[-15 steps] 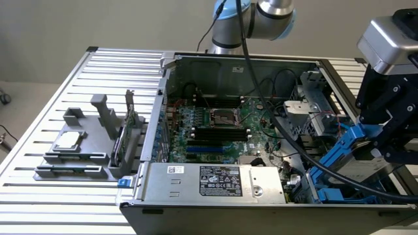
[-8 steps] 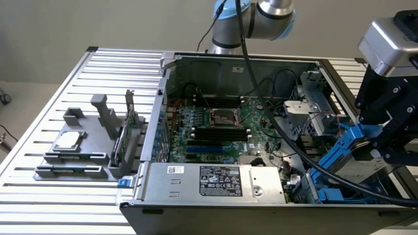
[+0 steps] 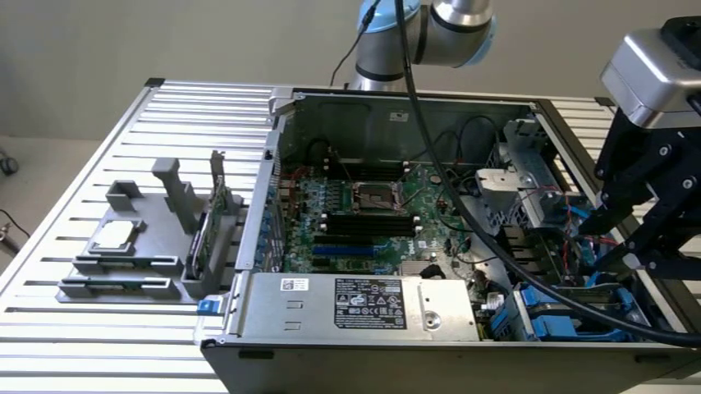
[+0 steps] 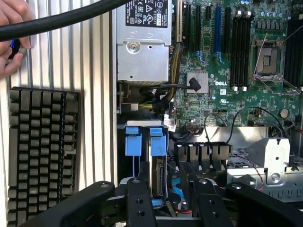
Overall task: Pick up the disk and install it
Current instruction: 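Insert the disk into the insertion slot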
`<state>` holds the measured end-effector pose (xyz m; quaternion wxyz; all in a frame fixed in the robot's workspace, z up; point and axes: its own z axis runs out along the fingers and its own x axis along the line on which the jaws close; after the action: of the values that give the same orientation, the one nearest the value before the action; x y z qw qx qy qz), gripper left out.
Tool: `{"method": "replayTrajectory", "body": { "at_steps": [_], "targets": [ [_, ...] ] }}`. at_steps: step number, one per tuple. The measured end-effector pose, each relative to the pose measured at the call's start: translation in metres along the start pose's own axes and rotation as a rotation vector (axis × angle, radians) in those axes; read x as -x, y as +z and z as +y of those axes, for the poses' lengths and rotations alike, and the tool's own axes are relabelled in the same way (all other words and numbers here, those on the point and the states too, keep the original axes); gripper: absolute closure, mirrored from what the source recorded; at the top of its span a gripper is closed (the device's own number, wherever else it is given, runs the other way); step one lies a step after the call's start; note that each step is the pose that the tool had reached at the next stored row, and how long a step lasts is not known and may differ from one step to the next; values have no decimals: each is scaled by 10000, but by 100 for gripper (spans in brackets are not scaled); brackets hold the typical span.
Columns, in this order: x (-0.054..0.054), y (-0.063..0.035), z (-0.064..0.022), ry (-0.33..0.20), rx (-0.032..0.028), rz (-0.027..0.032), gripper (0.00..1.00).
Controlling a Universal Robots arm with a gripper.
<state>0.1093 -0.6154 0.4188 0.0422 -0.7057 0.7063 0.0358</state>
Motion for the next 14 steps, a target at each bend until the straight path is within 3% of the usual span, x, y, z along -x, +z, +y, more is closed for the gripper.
{"method": "replayTrajectory", "body": {
  "at_steps": [6,8,9,11,14],
  "targets": [
    [0,5,-25,-4,0,-1,62],
    [-4,31,-30,-6,1,-1,75],
    [-6,49,-30,-7,1,0,75],
    [-9,85,-32,-14,2,0,87],
    [-15,139,-36,-24,3,-1,89]
  ]
}}
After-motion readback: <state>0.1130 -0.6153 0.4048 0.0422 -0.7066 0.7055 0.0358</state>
